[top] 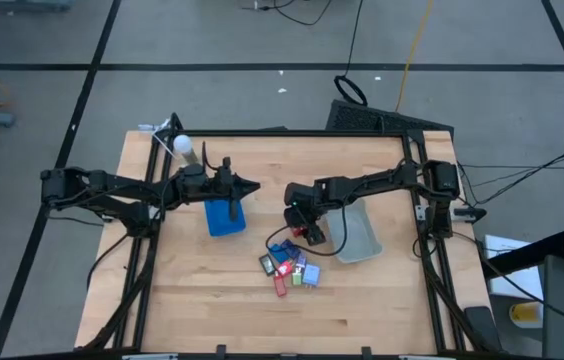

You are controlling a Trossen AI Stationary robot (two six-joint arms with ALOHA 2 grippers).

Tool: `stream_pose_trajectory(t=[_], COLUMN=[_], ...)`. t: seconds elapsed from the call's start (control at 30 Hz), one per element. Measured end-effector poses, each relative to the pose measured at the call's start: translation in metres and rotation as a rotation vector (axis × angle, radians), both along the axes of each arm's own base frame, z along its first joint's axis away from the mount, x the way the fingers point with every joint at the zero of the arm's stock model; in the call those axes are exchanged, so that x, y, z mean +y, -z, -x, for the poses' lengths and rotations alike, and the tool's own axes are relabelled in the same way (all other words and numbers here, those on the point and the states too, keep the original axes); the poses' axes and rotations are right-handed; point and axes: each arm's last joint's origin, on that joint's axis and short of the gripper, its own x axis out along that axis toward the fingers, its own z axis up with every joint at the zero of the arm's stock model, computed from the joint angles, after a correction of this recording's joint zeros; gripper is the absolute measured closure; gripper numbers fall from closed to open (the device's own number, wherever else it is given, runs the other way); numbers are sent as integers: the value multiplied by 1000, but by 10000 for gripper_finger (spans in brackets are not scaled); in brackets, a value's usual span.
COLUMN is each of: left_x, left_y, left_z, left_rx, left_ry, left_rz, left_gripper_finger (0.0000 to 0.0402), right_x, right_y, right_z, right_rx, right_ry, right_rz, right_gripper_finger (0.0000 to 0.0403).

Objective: Pick & Place Office items
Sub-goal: Put the red charger adapter into the grey bin

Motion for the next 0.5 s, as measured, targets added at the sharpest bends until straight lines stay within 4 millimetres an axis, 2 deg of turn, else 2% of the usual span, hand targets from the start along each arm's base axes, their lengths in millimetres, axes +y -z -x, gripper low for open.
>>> stream_pose_trajectory(t=[0.33, 0.5], left_x=[0, 0], left_y=[0, 0], left_z=[0, 0], left_rx=[0, -1], left_ry=[-1, 0], left_rz=[5, 6], left_gripper_finger=[371, 371], right_x=[8, 17], right_y=[-11, -11], right_z=[2, 3], right_rx=[-36, -20], right_ry=[-1, -9], right_rz=[3, -5], right_gripper_finger=[266, 306])
